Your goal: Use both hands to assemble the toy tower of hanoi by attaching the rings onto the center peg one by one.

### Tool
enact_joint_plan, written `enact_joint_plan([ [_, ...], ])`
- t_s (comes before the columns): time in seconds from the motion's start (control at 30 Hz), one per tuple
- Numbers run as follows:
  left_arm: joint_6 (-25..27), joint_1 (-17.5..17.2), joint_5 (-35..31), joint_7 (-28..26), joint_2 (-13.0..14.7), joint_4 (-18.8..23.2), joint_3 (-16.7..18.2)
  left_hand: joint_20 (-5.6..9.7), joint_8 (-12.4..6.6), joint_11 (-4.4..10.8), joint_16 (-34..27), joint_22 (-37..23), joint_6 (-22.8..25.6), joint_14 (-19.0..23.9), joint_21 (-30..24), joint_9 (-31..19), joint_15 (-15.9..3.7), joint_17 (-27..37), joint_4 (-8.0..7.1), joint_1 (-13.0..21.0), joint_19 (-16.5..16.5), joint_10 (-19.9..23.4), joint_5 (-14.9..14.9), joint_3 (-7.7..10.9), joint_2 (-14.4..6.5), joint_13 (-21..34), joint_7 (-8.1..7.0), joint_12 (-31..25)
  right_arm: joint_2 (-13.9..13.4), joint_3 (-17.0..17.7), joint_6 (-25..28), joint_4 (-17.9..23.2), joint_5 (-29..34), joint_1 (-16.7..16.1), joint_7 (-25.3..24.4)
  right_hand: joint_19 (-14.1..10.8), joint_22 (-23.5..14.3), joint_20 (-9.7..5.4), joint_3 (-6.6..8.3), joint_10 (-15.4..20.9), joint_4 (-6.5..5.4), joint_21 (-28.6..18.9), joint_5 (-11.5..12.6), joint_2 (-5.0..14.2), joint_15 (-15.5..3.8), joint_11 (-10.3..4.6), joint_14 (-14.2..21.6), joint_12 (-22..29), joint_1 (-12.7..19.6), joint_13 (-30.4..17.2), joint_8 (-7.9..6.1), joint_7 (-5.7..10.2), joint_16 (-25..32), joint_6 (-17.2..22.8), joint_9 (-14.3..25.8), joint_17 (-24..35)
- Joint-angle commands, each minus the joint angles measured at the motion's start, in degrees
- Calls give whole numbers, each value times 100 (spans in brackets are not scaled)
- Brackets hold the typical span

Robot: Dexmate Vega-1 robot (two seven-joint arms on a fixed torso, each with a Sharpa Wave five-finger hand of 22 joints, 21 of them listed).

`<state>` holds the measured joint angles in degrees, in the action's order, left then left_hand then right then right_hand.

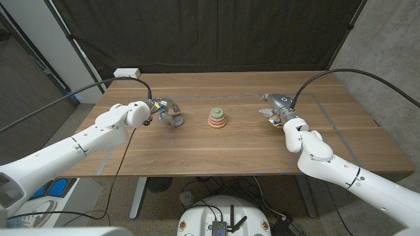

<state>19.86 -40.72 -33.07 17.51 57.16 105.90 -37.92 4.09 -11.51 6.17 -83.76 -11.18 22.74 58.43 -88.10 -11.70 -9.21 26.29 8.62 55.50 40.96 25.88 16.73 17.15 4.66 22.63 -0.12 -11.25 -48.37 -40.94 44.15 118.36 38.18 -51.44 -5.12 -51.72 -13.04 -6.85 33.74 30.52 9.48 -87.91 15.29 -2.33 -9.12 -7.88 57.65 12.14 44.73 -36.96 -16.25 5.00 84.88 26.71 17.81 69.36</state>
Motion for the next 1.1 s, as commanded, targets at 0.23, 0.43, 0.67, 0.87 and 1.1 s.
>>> enact_joint_plan([
  [0.23, -49, -9, -11, -100, -149, -198, -75, 770, -42, 21, -23, -17, 90, -38, 3, 5, -329, 12, 24, 4, -17, 89, -15, -12, -62, -7, -5, -37, -24, 5, 40, 46, -27, -19, 12, 32, -13, -547, -18, 67, -14, -36, 51, 43, -330, 5, -30, 6, 44, -18, 3, 17, -23, 45, 15, 27],
  [0.43, -55, -18, 16, -179, -193, -259, -88, 772, -53, 32, -29, -17, 123, -34, 2, 6, -329, 15, 29, 18, -16, 117, -18, -9, -74, -14, 1, -46, -19, 11, 26, 28, -62, -29, -10, 32, -11, -547, -21, 86, -17, -37, 53, 49, -330, 4, -38, 11, 40, -27, 3, 11, -33, 50, 12, 20],
  [0.67, -40, 0, 35, -205, -228, -316, -119, 774, -60, 27, -38, -19, 150, -25, -5, 6, -330, 19, 38, 50, -7, 156, -20, -1, -97, -26, -16, -56, -18, 3, 64, 32, -66, -32, -14, 28, -13, -547, -23, 91, -20, -41, 57, 57, -331, 2, -42, 8, 38, -32, 10, 4, -39, 43, 8, 17],
  [0.87, -42, 18, 58, -231, -259, -382, -148, 773, -63, 38, -46, -19, 163, -18, -7, 6, -330, 23, 40, 63, -3, 191, -22, 2, -109, -32, -18, -66, -25, -7, 73, 34, -70, -25, -13, 34, -6, -547, -25, 93, -21, -36, 59, 61, -331, -5, -39, 4, 36, -33, 5, 11, -38, 59, 6, 20],
  [1.1, -5, -12, 94, -262, -260, -405, -164, 776, -70, 55, -44, -21, 194, -20, -12, 6, -330, 16, 47, 92, 2, 246, -25, 9, -128, -41, -18, -80, -31, -25, 78, 38, -61, -8, -5, 26, -13, -547, -28, 94, -25, -44, 62, 69, -330, 3, -37, 1, 30, -37, 6, 9, -40, 62, 4, 21],
])
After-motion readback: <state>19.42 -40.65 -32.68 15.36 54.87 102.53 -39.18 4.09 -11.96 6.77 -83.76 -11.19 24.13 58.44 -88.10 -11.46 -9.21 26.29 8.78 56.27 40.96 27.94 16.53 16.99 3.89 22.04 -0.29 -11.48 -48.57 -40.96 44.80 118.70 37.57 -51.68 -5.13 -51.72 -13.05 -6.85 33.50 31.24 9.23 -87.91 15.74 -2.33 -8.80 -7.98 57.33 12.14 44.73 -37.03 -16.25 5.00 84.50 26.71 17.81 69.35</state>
